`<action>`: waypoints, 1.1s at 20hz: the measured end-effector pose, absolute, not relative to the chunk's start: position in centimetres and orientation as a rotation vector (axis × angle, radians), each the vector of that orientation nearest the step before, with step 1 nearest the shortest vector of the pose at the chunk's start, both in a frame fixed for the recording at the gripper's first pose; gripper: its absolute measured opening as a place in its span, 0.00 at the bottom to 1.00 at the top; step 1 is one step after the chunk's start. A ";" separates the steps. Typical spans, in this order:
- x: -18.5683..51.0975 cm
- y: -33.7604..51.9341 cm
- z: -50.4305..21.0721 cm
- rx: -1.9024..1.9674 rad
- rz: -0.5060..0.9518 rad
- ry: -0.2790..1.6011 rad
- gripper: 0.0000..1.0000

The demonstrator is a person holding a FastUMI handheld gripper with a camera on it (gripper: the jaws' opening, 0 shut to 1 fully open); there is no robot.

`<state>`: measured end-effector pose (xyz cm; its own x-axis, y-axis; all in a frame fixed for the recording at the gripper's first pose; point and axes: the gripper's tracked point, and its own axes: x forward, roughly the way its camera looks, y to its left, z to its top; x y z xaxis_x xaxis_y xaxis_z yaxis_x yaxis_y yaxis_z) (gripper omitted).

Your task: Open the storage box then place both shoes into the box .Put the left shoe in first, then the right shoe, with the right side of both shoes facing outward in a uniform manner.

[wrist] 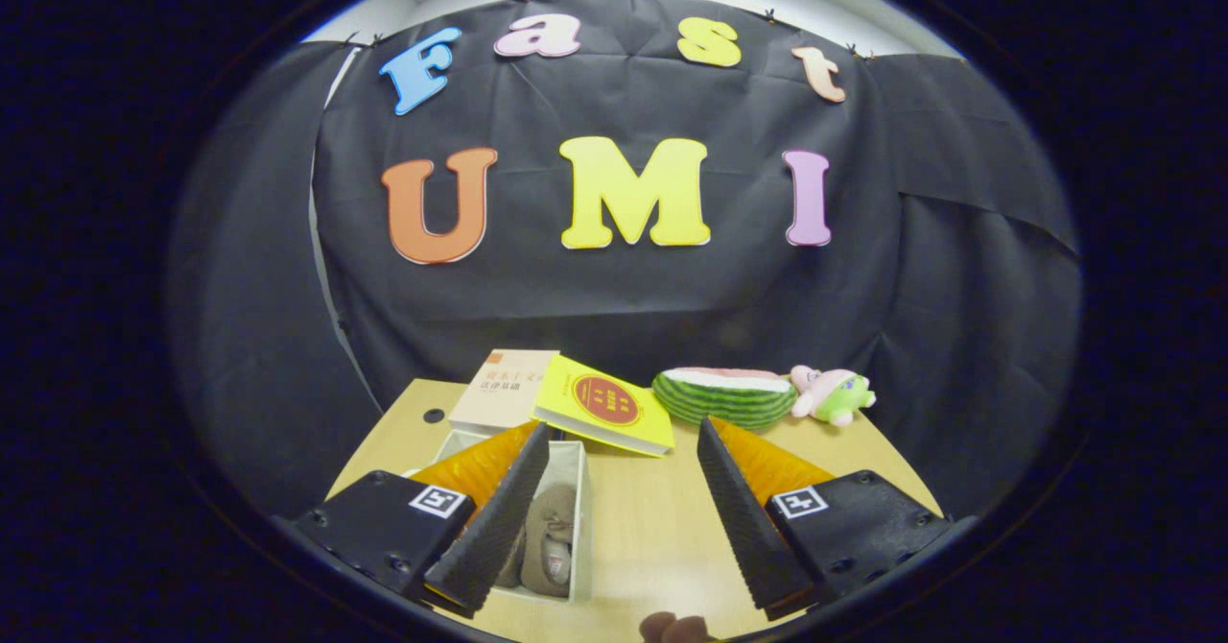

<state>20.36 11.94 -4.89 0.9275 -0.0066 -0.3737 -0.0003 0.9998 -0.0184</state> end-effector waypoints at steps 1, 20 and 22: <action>19.9 11.5 -3.8 -0.021 0.005 0.355 1.00; 2.3 5.8 -1.2 -0.023 0.044 0.003 1.00; 1.8 5.8 -1.8 -0.023 0.054 0.011 1.00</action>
<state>1.82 5.83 -1.79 0.9985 0.0536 -0.0117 -0.0539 0.9983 -0.0223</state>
